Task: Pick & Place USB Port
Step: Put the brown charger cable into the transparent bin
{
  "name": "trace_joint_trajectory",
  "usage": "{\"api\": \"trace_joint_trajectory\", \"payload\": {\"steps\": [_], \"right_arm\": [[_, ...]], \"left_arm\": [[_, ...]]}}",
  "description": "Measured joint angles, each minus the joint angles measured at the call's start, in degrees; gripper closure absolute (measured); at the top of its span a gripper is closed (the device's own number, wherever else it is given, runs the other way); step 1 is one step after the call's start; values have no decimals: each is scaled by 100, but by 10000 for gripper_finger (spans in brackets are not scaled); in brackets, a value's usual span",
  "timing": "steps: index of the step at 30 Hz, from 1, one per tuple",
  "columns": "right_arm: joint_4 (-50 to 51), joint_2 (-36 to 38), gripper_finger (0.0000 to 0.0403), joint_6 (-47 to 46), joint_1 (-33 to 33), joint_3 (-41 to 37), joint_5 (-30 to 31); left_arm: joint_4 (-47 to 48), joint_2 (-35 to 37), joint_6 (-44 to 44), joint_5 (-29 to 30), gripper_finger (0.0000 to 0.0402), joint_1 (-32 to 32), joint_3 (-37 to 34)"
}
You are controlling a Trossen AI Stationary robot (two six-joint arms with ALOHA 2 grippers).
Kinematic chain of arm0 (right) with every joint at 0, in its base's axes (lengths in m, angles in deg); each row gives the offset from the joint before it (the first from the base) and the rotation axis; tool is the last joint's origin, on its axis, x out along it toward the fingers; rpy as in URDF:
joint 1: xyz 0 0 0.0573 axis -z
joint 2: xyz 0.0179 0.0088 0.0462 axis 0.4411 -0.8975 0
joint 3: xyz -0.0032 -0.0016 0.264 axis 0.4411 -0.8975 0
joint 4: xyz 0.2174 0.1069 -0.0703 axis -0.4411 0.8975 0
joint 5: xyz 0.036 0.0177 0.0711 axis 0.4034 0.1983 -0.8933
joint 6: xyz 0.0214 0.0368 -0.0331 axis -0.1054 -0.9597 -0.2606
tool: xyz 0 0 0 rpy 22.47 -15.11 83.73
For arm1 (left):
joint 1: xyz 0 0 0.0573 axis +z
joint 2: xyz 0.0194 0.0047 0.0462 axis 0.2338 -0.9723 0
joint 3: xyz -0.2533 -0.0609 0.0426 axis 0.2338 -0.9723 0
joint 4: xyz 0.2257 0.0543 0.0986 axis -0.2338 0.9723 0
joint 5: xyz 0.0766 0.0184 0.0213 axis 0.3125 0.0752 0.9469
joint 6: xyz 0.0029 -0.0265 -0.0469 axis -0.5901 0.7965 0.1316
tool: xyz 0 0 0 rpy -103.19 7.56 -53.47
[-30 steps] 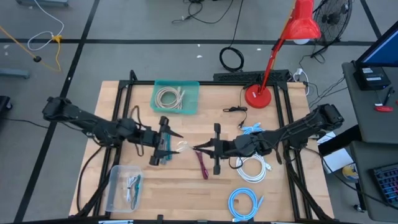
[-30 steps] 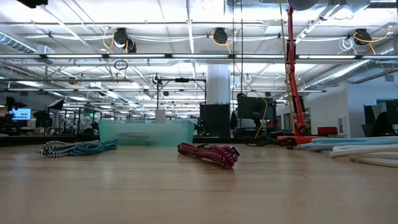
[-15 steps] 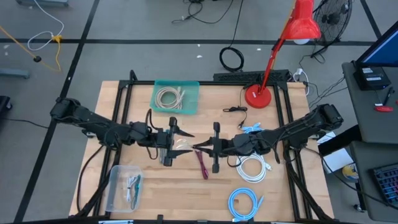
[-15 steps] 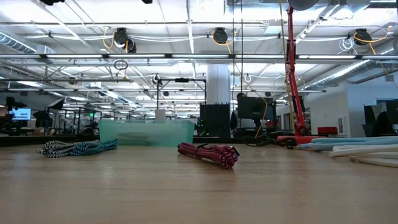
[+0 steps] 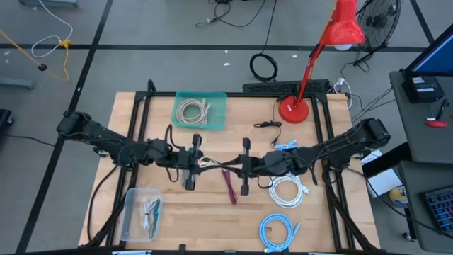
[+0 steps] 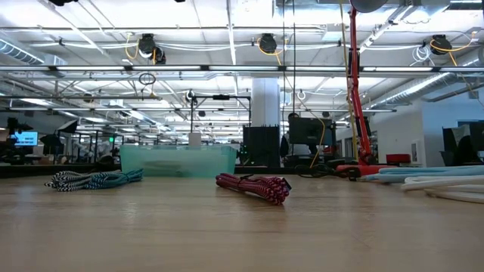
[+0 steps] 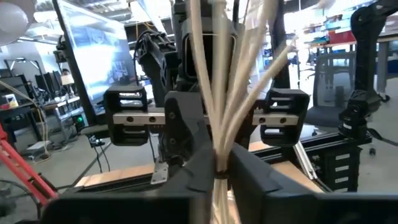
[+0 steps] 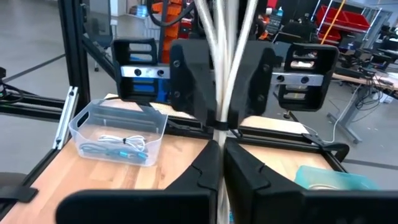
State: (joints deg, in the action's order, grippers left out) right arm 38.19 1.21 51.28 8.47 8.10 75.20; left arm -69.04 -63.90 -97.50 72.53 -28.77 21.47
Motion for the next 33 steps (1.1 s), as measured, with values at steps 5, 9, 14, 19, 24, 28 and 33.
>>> {"api": "trace_joint_trajectory", "payload": {"steps": [5, 9, 14, 19, 24, 28, 33], "right_arm": [[179, 2, 349, -133, 89, 0, 7], [154, 1, 290, -72, 104, 0, 10], [207, 47, 219, 26, 257, 4, 66], [621, 504, 172, 193, 483, 17, 1049], [1403, 890, 151, -23, 638, 16, 2011], [1565, 1015, 150, -133, 695, -137, 2130], [1439, 1086, 157, -124, 721, -208, 2134]], "left_arm": [[-22, 16, 374, 260, 386, -20, -2], [49, 291, 475, 576, 394, -172, -4], [663, 1002, 798, 1674, 396, -511, -4], [2848, 1952, 2788, 2652, 396, -807, -2], [5454, 2402, 6281, 2441, 396, -1214, -2], [7084, 2169, 9249, 1802, 396, -1936, -2], [7456, 1638, 12255, 1743, 396, -3087, -2]]}}
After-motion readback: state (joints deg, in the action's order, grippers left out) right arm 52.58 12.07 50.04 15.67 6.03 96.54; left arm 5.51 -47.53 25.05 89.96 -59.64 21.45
